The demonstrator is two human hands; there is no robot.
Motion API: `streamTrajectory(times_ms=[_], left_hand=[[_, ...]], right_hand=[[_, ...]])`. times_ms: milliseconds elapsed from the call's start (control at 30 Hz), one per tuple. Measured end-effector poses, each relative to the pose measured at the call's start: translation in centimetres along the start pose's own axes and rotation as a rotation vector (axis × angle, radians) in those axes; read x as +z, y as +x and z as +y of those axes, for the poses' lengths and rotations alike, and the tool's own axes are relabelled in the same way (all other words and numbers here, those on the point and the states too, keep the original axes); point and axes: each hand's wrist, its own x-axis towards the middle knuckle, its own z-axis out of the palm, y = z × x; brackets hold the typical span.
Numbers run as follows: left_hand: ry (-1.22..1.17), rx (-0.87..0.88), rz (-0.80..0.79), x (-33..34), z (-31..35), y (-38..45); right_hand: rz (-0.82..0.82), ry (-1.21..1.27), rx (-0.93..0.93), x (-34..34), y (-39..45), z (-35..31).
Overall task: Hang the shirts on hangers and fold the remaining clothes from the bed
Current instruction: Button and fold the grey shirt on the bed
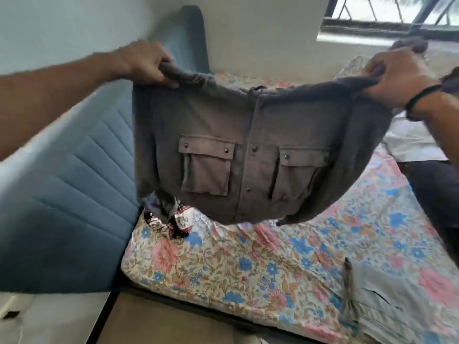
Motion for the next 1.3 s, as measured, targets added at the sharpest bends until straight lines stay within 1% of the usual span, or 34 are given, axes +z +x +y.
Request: streamTrajectory(times_ms=[33, 67, 167, 233, 300, 367, 400, 467, 533, 567, 633, 667, 733, 900, 967, 1033, 1100, 1133, 1233, 1300], left_hand=[[0.081, -0.029, 0.067, 1.2, 1.0, 2.7], [0.063, -0.078, 0.101, 2.5, 1.8, 5.6], [0.046, -0.139, 0.232, 5.5, 4.5, 14.7], [0.034, -0.155, 0.258, 6.1, 5.7, 19.1], [0.010, -0.156, 0.321, 6.0, 6.1, 22.9], [-0.005, -0.119, 0.387, 5.6, 5.6, 25.2], [-0.006, -0.108, 0.412, 4.9, 5.4, 25.9], [-0.002, -0.065, 0.497, 3.8, 4.6, 26.3], [0.006, 0.072, 0.595, 3.9, 3.8, 25.2], [-0.002, 0.146, 0.627, 4.7, 3.3, 24.2], [-0.040, 0.240, 0.635, 8.2, 2.2, 21.2], [-0.048, 0.242, 0.617, 11.0, 1.5, 19.4], [-0.040, 0.247, 0.545, 17.0, 0.4, 15.2], [0.016, 0.260, 0.166, 36.8, -2.1, 7.7], [0.058, 0.331, 0.053, 44.5, -2.3, 5.6], [0.087, 0.394, -0.036, 50.7, -2.2, 3.2], [0.107, 0.419, -0.140, 54.4, -2.0, 0.6], [0.103, 0.415, -0.190, 55.7, -2.1, -0.8], [0.100, 0.385, -0.296, 57.0, -2.2, -5.0], [0.117, 0.387, -0.371, 57.4, -2.1, -7.9]], right_hand=[[0.007, -0.021, 0.070, 1.4, 2.0, 1.2], [0.037, -0.015, 0.128, 3.1, 4.3, 3.3], [0.099, 0.084, 0.263, 6.5, 9.3, 7.7], [0.174, 0.059, 0.324, 7.2, 11.4, 9.0], [0.272, 0.063, 0.327, 7.2, 13.9, 11.2], [0.385, 0.085, 0.276, 6.6, 16.2, 14.3], [0.408, 0.126, 0.285, 6.1, 16.8, 15.0], [0.407, 0.173, 0.283, 3.7, 15.0, 12.7], [0.408, 0.218, 0.289, 3.3, 11.9, 11.1], [0.416, 0.238, 0.253, 4.0, 10.2, 11.3], [0.470, 0.243, 0.143, 6.4, 6.5, 12.3], [0.463, 0.249, 0.132, 8.4, 4.5, 12.9], [0.359, 0.283, 0.173, 12.6, 0.3, 13.7], [0.064, 0.139, 0.105, 28.1, -9.6, 15.5], [-0.057, 0.106, 0.144, 34.6, -13.9, 16.6], [-0.194, 0.078, 0.215, 40.4, -19.0, 18.0], [-0.304, 0.015, 0.259, 44.0, -23.8, 18.8], [-0.324, -0.010, 0.291, 45.2, -26.2, 18.8], [-0.373, -0.028, 0.384, 45.6, -31.1, 17.6], [-0.453, -0.059, 0.414, 45.6, -33.6, 16.9]])
